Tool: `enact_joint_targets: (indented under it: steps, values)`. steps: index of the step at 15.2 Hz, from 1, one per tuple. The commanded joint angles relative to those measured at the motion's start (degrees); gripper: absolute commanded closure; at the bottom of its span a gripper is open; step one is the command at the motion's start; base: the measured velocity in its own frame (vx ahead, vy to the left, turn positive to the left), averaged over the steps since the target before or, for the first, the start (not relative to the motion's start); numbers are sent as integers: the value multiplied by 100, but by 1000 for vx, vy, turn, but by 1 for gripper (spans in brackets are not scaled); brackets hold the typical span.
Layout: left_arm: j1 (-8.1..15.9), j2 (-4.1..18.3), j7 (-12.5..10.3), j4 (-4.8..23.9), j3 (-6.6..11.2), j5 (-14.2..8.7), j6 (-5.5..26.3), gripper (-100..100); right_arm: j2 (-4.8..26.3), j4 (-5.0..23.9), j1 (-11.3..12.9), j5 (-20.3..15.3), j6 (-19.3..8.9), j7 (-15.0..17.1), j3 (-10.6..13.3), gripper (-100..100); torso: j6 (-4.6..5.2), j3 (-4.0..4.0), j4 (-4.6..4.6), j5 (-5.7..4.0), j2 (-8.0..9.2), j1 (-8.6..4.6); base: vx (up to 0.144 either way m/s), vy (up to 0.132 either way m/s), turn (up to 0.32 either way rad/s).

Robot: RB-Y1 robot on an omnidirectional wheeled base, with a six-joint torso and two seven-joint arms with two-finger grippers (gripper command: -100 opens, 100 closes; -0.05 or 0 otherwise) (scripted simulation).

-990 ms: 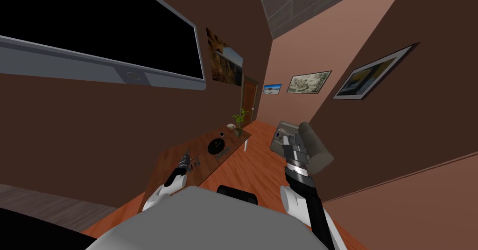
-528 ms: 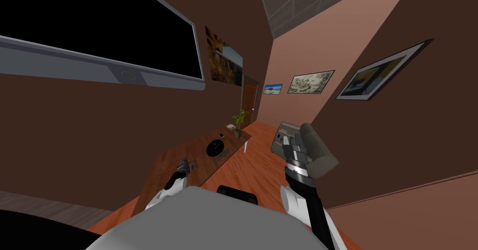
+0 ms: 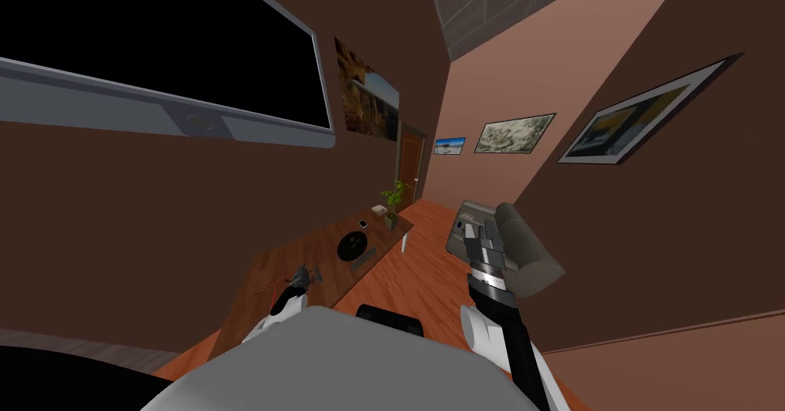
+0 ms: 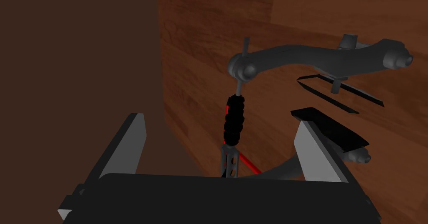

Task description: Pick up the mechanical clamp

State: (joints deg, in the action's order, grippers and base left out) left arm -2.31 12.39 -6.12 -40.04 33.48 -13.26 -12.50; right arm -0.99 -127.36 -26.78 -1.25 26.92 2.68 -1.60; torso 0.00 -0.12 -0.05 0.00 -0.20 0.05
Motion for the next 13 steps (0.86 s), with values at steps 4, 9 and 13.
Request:
enact_joint_targets:
  steps: [4,9,13]
  values:
    - [-79,-120,8,153,66,-17,-302,-100,1,0,0,0,0,0,-1,0,1,-2,0,6,-4,31,56,81,-75]
    - [-64,-97,5,123,54,-16,-225,100,0,0,0,0,0,0,0,0,1,10,6,-6,14,1,12,22,-7]
    - [-9,-34,8,55,29,-6,-126,100,-1,0,1,0,0,0,1,0,-6,23,5,-7,44,-43,-48,-70,77]
